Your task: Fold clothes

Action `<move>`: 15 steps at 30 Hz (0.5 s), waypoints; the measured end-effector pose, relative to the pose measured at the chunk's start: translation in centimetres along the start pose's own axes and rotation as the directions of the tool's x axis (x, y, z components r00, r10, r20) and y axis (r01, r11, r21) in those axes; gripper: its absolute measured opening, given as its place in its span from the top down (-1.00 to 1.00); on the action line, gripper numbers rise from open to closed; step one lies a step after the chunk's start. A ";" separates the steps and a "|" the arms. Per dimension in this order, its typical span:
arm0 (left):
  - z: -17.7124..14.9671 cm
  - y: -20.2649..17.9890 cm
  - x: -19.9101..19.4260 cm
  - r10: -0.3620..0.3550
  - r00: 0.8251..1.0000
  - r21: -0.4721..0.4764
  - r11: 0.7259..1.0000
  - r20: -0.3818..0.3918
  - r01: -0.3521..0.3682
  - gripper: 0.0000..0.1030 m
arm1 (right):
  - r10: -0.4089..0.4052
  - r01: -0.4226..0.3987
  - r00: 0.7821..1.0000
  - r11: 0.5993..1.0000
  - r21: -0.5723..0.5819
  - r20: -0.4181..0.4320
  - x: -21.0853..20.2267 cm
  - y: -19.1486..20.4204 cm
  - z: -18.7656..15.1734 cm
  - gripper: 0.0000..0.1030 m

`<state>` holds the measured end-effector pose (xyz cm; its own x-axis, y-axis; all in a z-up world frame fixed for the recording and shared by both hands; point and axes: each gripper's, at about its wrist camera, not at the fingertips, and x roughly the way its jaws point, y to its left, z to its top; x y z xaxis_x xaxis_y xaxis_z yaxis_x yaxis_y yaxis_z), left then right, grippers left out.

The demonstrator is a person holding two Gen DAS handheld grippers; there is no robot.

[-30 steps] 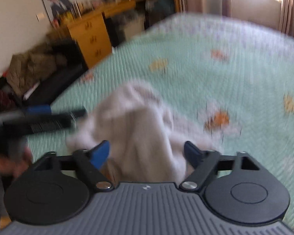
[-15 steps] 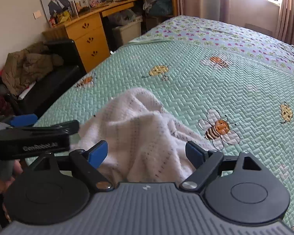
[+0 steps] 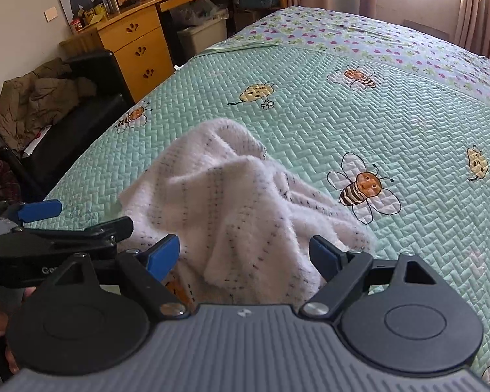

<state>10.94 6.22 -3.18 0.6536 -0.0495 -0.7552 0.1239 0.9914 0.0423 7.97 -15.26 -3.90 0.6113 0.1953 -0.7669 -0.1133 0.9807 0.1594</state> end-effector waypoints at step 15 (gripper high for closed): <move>-2.2 -2.5 2.2 0.004 1.000 0.143 0.990 -0.028 0.000 -0.98 | -0.015 0.015 1.000 0.999 0.029 -0.020 1.8 -2.5 -3.1 -0.69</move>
<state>10.44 3.90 -6.40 0.6329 -0.0420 -0.7731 0.2294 0.9638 0.1355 6.97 -17.30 -7.58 0.5969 0.1808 -0.7817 -0.0809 0.9829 0.1656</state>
